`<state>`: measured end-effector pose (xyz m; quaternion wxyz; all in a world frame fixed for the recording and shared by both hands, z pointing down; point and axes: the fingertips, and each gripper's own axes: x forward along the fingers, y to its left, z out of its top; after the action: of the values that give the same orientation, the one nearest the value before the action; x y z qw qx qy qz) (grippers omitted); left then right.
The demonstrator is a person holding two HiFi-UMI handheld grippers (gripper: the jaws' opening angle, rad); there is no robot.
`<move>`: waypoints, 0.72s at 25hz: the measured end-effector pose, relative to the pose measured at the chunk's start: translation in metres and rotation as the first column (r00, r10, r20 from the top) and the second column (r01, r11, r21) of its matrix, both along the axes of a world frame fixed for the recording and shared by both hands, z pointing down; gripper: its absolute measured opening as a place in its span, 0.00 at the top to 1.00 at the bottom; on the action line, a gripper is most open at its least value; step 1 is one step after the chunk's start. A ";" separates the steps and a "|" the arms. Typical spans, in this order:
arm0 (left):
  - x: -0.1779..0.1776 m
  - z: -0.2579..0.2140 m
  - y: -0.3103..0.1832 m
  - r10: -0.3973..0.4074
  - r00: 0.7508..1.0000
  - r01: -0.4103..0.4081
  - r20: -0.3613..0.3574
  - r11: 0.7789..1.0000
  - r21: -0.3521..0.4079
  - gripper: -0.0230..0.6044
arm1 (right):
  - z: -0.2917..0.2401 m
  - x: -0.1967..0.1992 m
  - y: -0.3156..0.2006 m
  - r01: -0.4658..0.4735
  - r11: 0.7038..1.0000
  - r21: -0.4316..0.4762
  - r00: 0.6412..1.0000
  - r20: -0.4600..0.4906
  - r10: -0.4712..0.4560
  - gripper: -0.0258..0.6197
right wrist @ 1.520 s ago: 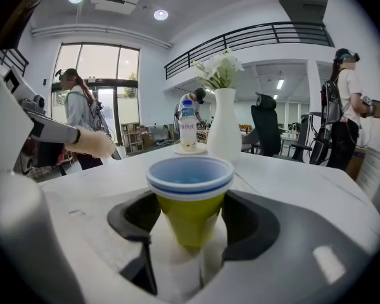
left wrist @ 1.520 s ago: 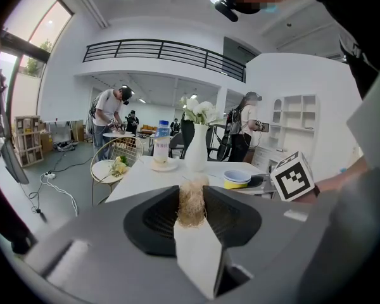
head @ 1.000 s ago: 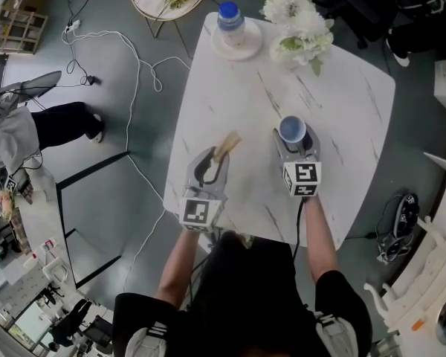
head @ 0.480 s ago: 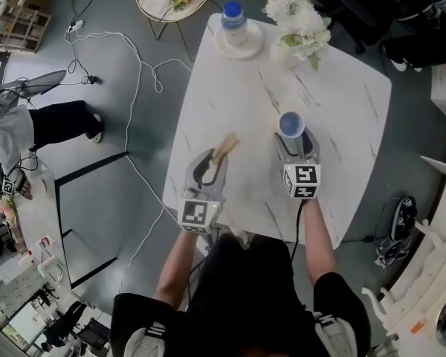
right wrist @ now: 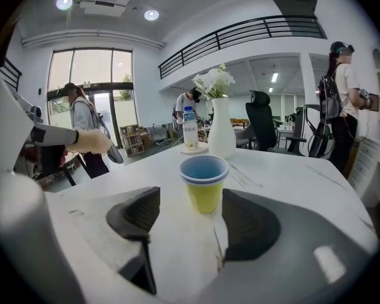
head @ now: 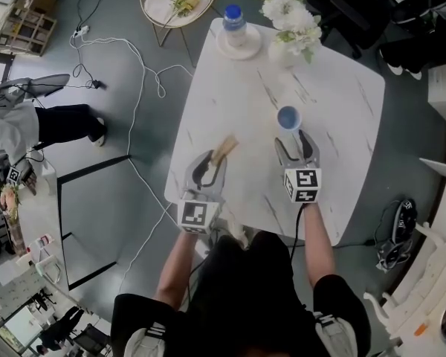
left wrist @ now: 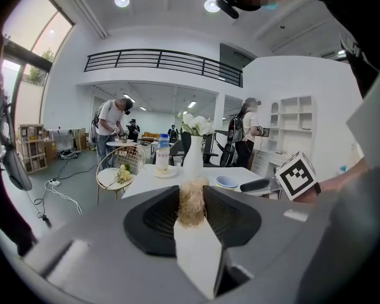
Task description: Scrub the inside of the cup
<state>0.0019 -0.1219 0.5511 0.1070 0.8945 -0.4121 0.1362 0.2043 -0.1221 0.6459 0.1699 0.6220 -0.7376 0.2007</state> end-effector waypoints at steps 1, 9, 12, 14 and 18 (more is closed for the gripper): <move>-0.001 -0.003 0.002 -0.001 1.000 0.001 0.000 1.000 0.006 0.77 | -0.004 -0.001 0.003 0.002 1.000 0.006 1.000 -0.004 -0.002 0.48; -0.007 -0.034 0.024 -0.009 1.000 0.010 -0.011 0.998 0.063 0.77 | -0.046 -0.013 0.026 0.025 0.997 0.074 1.000 -0.009 -0.025 0.50; -0.008 -0.046 0.034 -0.015 1.000 0.016 -0.014 0.996 0.084 0.77 | -0.065 -0.019 0.036 0.043 0.993 0.109 0.999 -0.013 -0.041 0.52; -0.009 -0.055 0.040 -0.020 1.000 0.021 -0.018 0.995 0.100 0.77 | -0.079 -0.023 0.043 0.050 0.990 0.133 0.999 -0.009 -0.050 0.58; -0.016 -0.072 0.053 -0.025 1.000 0.026 -0.011 0.992 0.127 0.77 | -0.108 -0.034 0.055 0.064 0.980 0.188 0.998 -0.019 -0.061 0.65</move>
<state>-0.0142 -0.0685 0.4788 0.0536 0.8948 -0.4309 0.1043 0.1701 -0.0674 0.5379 0.1214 0.6131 -0.7712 0.1206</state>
